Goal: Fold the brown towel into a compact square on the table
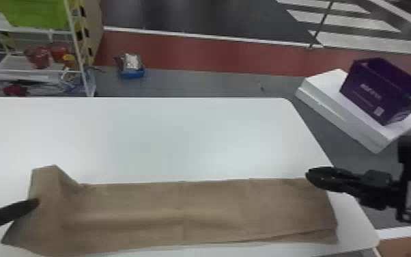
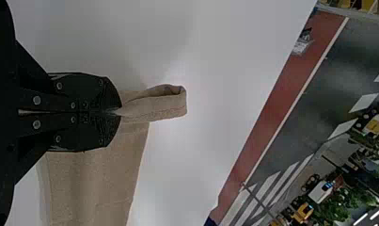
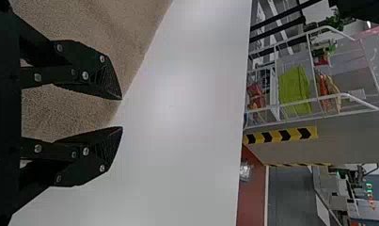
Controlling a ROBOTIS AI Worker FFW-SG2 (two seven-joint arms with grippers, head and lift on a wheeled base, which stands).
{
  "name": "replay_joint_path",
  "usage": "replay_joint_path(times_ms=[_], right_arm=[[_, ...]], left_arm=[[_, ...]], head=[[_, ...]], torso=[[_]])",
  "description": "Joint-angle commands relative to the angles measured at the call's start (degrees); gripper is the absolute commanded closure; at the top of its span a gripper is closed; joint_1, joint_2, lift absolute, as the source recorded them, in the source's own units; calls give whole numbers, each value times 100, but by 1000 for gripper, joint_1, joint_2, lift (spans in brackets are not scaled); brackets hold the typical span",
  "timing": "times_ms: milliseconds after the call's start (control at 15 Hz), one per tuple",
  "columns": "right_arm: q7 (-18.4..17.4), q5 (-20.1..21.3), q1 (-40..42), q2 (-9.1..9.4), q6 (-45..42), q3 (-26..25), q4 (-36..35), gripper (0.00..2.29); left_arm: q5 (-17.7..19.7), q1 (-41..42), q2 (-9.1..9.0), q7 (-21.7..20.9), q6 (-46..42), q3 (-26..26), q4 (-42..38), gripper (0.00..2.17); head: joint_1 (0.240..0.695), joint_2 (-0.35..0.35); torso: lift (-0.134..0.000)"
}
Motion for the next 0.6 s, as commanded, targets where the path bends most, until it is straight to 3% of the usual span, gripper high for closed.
replay_joint_path(times_ms=[0,533], right_arm=[[33,26,-48,-5,-35,116,164,2219],[279,211,-163,4,53,758,384,2216]], left_arm=[[277,-151,-15,53,54,64,-136,1737],[453,-204,-15,36,54,266,-136,1737]], head=[[695,-184],[695,-146]], torso=[[-123],[-123]])
